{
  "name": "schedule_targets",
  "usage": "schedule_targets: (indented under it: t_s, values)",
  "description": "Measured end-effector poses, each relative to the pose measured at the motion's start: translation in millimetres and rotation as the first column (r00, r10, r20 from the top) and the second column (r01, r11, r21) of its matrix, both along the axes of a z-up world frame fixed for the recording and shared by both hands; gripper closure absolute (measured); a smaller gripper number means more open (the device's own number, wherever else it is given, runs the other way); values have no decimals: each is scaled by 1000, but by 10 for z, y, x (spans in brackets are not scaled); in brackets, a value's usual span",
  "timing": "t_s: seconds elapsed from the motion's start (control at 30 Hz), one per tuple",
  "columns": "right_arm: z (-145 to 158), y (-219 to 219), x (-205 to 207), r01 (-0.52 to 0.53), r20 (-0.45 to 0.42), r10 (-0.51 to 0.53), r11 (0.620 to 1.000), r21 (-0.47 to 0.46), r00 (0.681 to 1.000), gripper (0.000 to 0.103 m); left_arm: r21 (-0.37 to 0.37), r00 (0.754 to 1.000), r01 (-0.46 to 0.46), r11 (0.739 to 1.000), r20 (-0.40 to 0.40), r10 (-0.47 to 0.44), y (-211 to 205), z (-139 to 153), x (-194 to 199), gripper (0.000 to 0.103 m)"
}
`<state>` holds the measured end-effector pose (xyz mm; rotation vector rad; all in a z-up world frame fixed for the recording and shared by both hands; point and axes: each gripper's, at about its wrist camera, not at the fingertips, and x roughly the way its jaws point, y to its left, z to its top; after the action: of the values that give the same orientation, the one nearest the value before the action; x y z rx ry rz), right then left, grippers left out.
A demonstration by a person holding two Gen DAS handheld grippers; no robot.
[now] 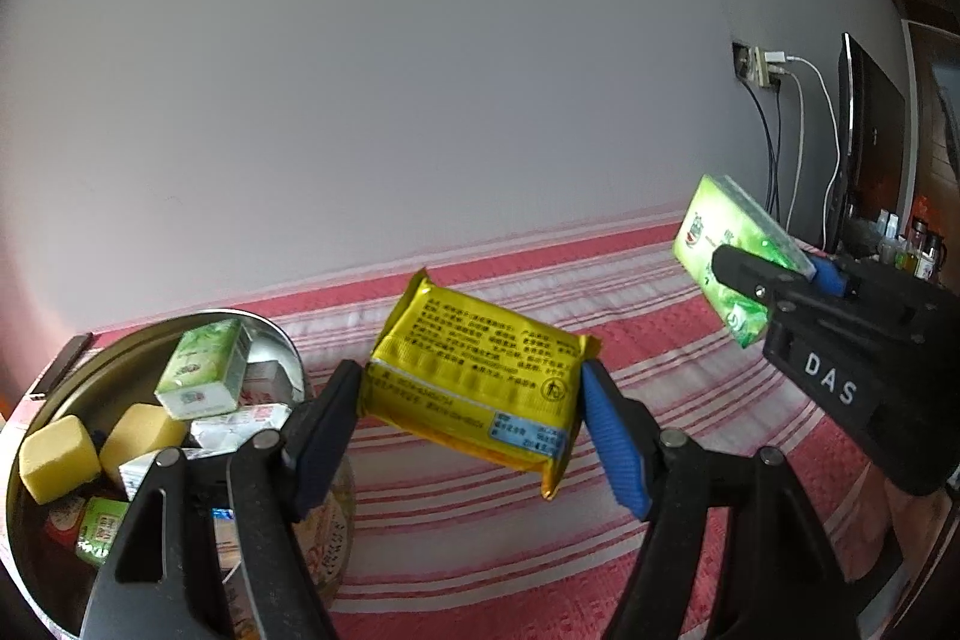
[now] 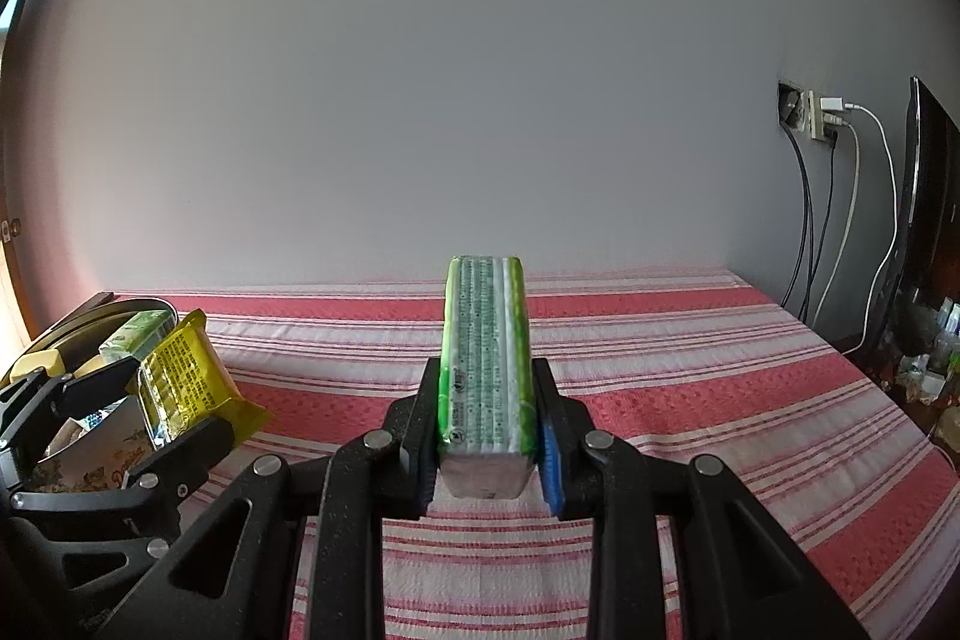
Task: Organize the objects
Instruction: 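Lift and carry the yellow packet and green-and-white box over the silver tin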
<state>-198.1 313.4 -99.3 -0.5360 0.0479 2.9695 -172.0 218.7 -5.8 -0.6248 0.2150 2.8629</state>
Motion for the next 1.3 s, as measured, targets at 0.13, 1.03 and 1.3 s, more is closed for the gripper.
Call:
schedule_targets:
  t_s: [0.13, 1.03, 1.3]
  values:
    - [8, -11, 24, -3, -6, 3, 1000, -1, 1000, 74, -1, 1000, 0, 1000, -31, 0, -45, -30, 39, 30]
    - [17, -158, 231, -33, -54, 35, 999, 34, 998, 74, 94, 996, -29, 995, -78, 37, -388, -48, 181, 30]
    - [27, -183, 269, -41, -62, 43, 999, 35, 997, 74, 109, 995, -35, 993, -84, 44, -450, -43, 230, 30]
